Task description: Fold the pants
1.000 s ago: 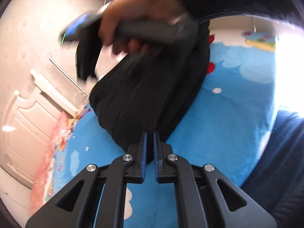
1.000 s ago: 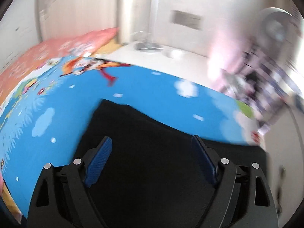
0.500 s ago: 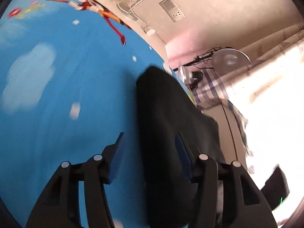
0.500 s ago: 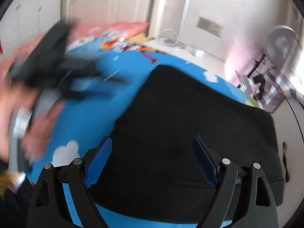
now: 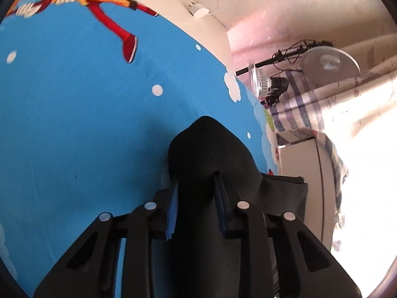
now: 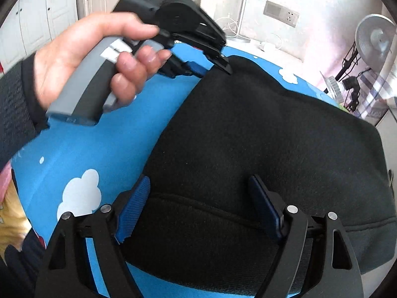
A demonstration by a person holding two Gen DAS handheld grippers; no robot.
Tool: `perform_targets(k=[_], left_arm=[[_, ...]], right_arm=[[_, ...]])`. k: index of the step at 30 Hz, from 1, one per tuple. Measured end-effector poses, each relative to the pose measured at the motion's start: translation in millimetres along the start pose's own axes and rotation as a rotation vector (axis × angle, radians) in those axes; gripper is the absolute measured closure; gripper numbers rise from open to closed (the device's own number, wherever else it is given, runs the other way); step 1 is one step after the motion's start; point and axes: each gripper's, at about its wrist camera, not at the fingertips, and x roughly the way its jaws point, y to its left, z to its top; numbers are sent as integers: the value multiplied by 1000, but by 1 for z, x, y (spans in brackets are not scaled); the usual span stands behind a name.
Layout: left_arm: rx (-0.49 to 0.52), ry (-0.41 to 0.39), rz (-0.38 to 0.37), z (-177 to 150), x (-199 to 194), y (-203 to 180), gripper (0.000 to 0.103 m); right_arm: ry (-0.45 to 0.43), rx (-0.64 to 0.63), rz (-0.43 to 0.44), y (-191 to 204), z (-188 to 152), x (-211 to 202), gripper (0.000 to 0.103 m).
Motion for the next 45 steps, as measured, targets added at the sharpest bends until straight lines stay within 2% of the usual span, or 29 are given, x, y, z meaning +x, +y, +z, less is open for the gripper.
perform_targets(k=[2, 4, 5, 7, 9, 10, 11, 13, 14, 16, 17, 20, 21, 25, 29, 31, 33, 38, 43, 45], left_arm=[[-19, -60, -21, -7, -13, 5, 70], [-15, -156, -9, -16, -35, 3, 64], [-13, -214, -6, -23, -50, 0, 58], [22, -259, -4, -36, -66, -9, 56], [100, -303, 14, -57, -81, -23, 53], [129, -323, 28, -67, -85, -30, 53], [162, -329, 37, -80, -86, -37, 55], [195, -306, 58, -95, -77, -46, 57], [214, -290, 68, -104, -71, -52, 63], [275, -270, 80, -115, -59, -71, 65], [342, -264, 105, -119, -49, -88, 67], [499, -213, 103, -124, -20, -138, 76], [542, -187, 103, -122, -8, -156, 80], [698, -83, 130, -112, 50, -226, 81], [844, 20, 208, -107, 128, -287, 85], [838, 108, 277, -104, 165, -289, 88], [823, 145, 315, -101, 191, -284, 90], [860, 130, 372, -107, 201, -284, 90], [842, 131, 349, -103, 200, -284, 90], [826, 103, 340, -101, 193, -290, 90]], right_arm=[[-18, -1, 4, 0, -2, -2, 23], [-36, -4, 22, -2, -2, -9, 24], [-53, 20, 53, -9, 0, -20, 24], [-123, 97, 57, -32, 2, -46, 24], [-204, 199, -34, -71, 4, -73, 19], [-229, 277, -152, -99, 1, -84, 19], [-225, 319, -227, -116, -3, -87, 19], [-182, 380, -357, -151, -15, -86, 19], [-136, 407, -418, -170, -27, -81, 21], [-75, 428, -457, -188, -45, -71, 23], [-51, 451, -413, -199, -58, -61, 24], [-100, 573, -291, -215, -80, -56, 23], [-106, 575, -295, -214, -80, -55, 21], [-108, 570, -308, -210, -80, -50, 21], [-108, 561, -305, -214, -81, -46, 21], [-113, 572, -309, -217, -83, -45, 21], [-119, 590, -304, -222, -84, -43, 21], [-131, 609, -280, -225, -88, -44, 21], [-128, 606, -282, -225, -86, -43, 21], [-127, 606, -276, -224, -87, -44, 21]])
